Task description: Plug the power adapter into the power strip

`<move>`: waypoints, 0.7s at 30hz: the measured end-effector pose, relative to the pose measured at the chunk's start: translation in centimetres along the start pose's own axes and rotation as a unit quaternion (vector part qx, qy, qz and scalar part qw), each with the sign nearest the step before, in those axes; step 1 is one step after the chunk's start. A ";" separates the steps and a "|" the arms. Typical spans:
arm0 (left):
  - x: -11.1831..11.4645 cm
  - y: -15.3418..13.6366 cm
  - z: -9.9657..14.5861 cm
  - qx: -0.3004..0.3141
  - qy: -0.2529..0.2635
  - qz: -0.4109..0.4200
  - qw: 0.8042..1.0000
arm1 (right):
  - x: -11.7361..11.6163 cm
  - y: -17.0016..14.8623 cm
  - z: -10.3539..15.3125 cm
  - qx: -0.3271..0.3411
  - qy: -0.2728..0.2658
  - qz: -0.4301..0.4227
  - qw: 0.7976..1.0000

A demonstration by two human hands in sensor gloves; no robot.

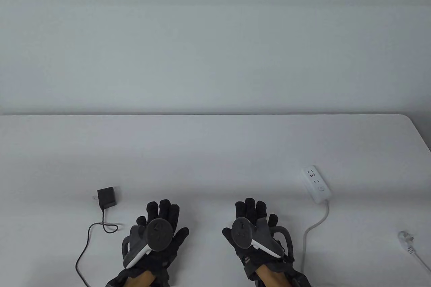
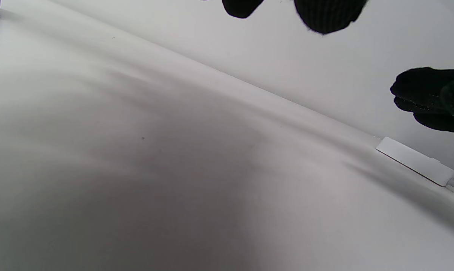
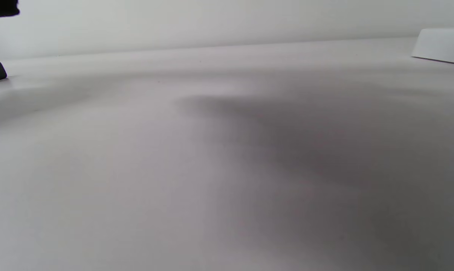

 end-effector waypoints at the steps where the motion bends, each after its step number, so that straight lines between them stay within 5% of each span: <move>1: 0.1 0.0 0.0 0.002 -0.002 -0.003 1.000 | 0.0 0.0 0.0 0.000 0.002 -0.001 1.000; 21: 0.7 1.6 0.3 0.033 -0.005 -0.032 0.999 | -0.5 0.4 0.0 0.003 0.026 0.001 1.000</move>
Point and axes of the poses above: the tracker on the back of each hand, its own y axis roughly to the thumb side, its own z axis roughly from the fingertips to the wrist, x = y × z, the point moved 3 cm from there along -z, roughly from the wrist to the fingertips, and after that the axes turned 14 degrees about -z, right-handed, at the moved point
